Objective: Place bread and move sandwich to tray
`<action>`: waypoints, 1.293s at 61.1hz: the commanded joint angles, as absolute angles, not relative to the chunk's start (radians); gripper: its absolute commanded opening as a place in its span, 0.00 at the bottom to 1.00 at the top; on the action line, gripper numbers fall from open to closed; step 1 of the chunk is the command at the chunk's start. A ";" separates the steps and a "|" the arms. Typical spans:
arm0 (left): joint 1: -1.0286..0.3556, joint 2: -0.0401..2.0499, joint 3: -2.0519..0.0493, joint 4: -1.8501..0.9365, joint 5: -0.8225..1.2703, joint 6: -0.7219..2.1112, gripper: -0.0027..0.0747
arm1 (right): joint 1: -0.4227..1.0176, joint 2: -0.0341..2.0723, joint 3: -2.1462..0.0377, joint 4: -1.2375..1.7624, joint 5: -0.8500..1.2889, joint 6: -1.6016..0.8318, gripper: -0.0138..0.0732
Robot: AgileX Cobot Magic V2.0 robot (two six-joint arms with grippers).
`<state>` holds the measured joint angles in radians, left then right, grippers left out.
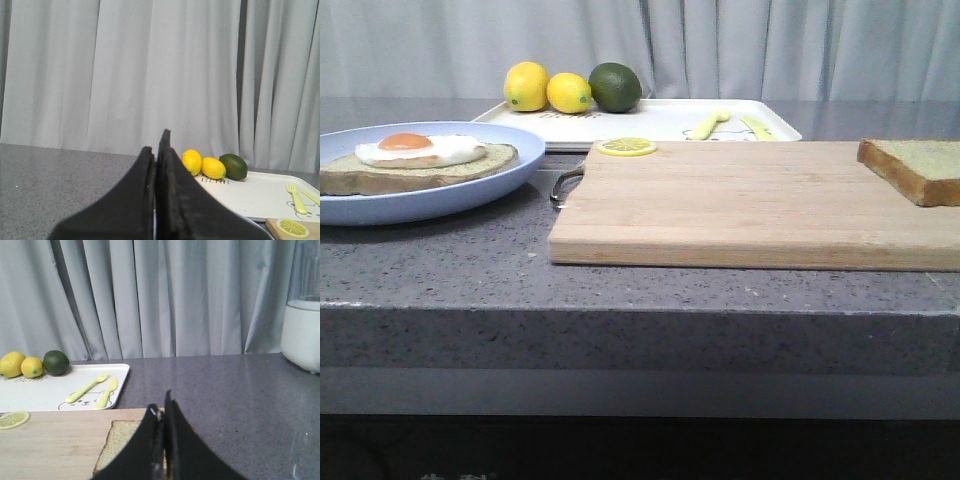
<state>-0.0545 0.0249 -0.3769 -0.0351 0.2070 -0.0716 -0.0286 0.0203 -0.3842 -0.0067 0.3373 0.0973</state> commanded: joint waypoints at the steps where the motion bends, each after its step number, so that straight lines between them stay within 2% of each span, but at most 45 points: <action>1: -0.056 0.101 -0.498 -0.035 0.260 -0.081 0.01 | -0.033 0.095 -0.493 -0.015 0.358 0.095 0.08; 15: -0.056 0.307 -0.694 -0.035 0.520 -0.073 0.01 | -0.033 0.343 -0.691 -0.014 0.573 0.095 0.08; 51: -0.056 0.525 -0.691 -0.040 0.499 -0.073 0.02 | -0.033 0.730 -0.710 -0.008 0.628 0.095 0.09; 55: -0.056 0.530 -0.691 -0.025 0.480 -0.073 0.10 | -0.033 0.755 -0.710 0.000 0.628 0.095 0.16; 60: -0.056 0.534 -0.691 -0.010 0.459 -0.073 0.29 | -0.033 0.776 -0.710 0.015 0.625 0.095 0.32; 64: -0.056 0.534 -0.691 -0.006 0.448 -0.073 0.49 | -0.033 0.784 -0.710 0.021 0.618 0.095 0.49; 69: -0.056 0.534 -0.691 -0.006 0.437 -0.073 0.67 | -0.033 0.788 -0.710 0.021 0.613 0.095 0.70; 73: -0.056 0.534 -0.691 -0.006 0.436 -0.073 0.72 | -0.033 0.788 -0.710 0.038 0.608 0.095 0.78; 79: -0.056 0.534 -0.691 -0.006 0.436 -0.073 0.71 | -0.033 0.788 -0.714 0.083 0.610 0.094 0.77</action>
<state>-0.0545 0.5225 -0.6635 -0.0074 0.5219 -0.0716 -0.0286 0.7864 -0.6762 0.0490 0.6782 0.0973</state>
